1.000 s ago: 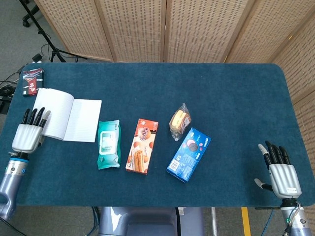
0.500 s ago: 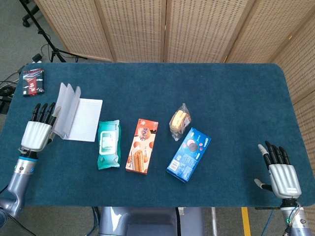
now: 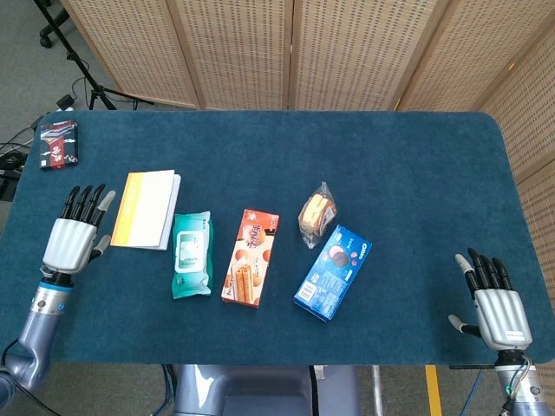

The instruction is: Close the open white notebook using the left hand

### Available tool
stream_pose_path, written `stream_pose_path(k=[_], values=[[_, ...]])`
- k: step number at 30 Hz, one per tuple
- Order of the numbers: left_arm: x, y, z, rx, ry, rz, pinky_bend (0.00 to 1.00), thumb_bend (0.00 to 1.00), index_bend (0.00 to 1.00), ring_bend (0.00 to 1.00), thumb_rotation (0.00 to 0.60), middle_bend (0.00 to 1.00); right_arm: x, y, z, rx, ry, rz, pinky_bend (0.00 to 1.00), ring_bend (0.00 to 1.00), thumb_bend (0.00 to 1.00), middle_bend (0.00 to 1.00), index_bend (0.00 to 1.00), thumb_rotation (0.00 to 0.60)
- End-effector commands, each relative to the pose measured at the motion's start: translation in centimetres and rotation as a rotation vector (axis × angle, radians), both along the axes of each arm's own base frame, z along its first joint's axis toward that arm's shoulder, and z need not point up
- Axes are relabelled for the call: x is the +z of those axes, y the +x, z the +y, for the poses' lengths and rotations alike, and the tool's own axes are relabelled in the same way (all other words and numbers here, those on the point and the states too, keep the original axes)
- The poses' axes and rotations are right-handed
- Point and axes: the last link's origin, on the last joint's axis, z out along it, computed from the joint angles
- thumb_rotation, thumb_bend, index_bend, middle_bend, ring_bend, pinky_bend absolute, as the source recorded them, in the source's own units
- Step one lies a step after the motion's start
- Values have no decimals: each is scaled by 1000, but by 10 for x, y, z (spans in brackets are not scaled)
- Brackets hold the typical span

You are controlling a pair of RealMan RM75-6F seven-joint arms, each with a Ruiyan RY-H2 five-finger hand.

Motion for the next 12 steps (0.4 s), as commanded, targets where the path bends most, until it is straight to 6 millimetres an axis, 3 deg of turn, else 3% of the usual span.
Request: stream_pose_path(k=[1,12], values=[[9,-11,-24,92,-64,-68,0,243,0,0,600,0,0,0,0,-1,1,3,0,0,53,0,0,600],[32,-16,-94,279,-131,-68,0,214,0,0,600,0,-3,1,0,0,8,12,0,0,53,0,0,600]])
